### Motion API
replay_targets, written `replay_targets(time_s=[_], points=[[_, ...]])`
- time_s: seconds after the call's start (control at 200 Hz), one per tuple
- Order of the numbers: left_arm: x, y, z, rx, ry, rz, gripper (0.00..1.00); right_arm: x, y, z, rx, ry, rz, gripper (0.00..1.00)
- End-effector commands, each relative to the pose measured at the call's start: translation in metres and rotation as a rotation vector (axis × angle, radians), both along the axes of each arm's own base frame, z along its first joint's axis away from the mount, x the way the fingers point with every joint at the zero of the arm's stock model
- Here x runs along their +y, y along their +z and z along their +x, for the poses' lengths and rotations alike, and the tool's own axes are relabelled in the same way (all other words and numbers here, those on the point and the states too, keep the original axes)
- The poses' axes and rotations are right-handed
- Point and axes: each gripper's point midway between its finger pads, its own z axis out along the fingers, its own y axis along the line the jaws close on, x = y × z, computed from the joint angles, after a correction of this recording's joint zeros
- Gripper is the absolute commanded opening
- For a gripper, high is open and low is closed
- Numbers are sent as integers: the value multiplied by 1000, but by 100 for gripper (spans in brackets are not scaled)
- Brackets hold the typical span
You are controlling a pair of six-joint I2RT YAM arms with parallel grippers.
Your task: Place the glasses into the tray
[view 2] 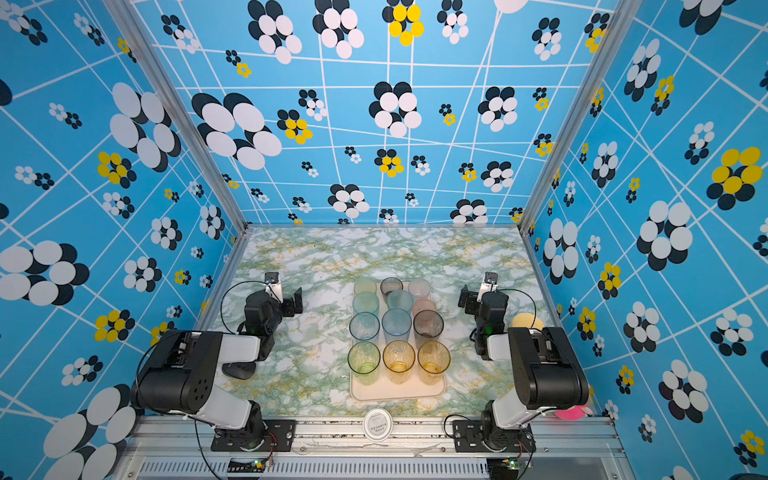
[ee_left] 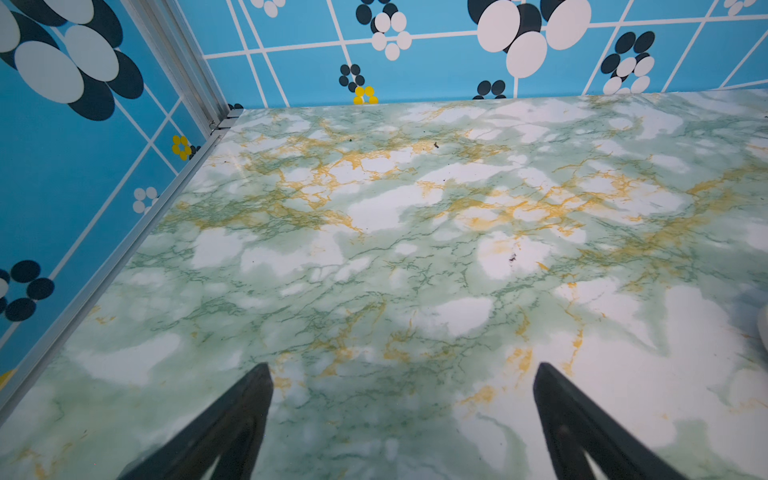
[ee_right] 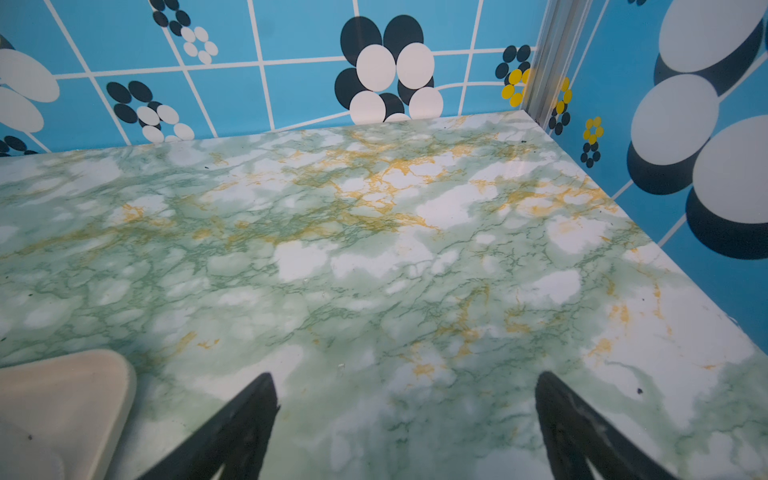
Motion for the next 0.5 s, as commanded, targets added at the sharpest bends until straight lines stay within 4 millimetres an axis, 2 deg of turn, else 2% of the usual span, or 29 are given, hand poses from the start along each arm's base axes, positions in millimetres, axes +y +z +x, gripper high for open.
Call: replay_targets(time_s=[0.0, 0.495], points=[[0, 4, 4, -11, -4, -10, 99, -1, 5, 2, -5, -7, -20, 99], [0, 4, 4, -11, -3, -10, 99, -1, 5, 2, -9, -6, -23, 99]])
